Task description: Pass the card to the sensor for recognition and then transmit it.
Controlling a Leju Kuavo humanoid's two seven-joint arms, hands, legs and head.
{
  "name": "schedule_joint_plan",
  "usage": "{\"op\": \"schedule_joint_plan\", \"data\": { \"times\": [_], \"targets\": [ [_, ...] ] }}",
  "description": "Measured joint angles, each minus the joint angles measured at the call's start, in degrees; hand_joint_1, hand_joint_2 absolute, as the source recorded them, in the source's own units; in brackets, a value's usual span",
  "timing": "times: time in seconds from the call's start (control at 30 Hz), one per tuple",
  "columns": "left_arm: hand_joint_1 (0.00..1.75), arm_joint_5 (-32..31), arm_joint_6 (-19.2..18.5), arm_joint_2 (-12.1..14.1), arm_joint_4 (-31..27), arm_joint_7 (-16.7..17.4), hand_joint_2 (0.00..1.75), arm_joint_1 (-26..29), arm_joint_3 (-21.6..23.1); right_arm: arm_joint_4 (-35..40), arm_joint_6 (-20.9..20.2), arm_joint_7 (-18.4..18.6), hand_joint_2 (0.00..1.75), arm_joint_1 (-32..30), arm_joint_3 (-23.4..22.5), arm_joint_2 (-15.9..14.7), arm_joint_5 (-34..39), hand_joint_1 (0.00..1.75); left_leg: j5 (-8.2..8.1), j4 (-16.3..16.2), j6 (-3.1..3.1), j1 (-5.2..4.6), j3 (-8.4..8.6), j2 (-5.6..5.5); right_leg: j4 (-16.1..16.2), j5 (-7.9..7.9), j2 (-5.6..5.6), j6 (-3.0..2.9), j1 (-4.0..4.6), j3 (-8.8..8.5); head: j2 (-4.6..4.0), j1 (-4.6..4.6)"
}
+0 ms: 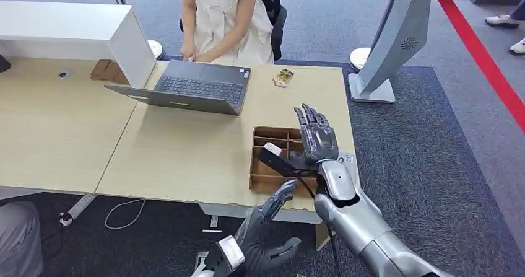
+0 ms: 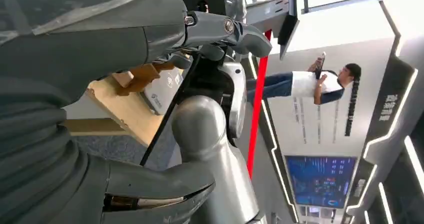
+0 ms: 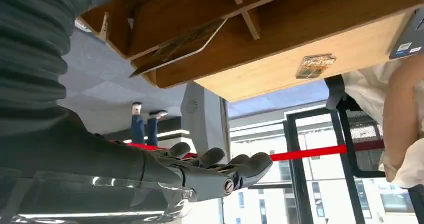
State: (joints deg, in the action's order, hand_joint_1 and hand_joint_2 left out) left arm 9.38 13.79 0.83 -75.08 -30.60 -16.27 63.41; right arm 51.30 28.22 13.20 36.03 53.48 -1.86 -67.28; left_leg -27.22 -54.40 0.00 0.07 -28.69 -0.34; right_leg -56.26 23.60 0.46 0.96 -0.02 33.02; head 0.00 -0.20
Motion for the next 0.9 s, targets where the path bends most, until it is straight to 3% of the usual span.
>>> {"op": "schedule_joint_plan", "data": {
  "times": [0.53, 0.9],
  "targets": [
    [0.00, -2.6, 0.4, 0.0, -1.2, 1.6, 1.75, 0.9, -1.6, 0.0, -0.2, 0.3, 1.75, 0.3, -0.1, 0.0, -0.7, 0.00, 0.00, 0.0, 0.00, 0.00, -0.01, 0.00, 0.0, 0.00, 0.00, 0.00, 0.00, 0.00, 0.00, 0.00],
    [0.00, -4.2, 4.5, 0.3, -3.8, 4.3, 1.75, 2.1, -3.3, -0.9, -0.1, -2.3, 1.75, 0.9, 0.0, 1.6, 0.1, 0.00, 0.00, 0.0, 0.00, 0.00, -0.01, 0.00, 0.0, 0.00, 0.00, 0.00, 0.00, 0.00, 0.00, 0.00]
  ]
}}
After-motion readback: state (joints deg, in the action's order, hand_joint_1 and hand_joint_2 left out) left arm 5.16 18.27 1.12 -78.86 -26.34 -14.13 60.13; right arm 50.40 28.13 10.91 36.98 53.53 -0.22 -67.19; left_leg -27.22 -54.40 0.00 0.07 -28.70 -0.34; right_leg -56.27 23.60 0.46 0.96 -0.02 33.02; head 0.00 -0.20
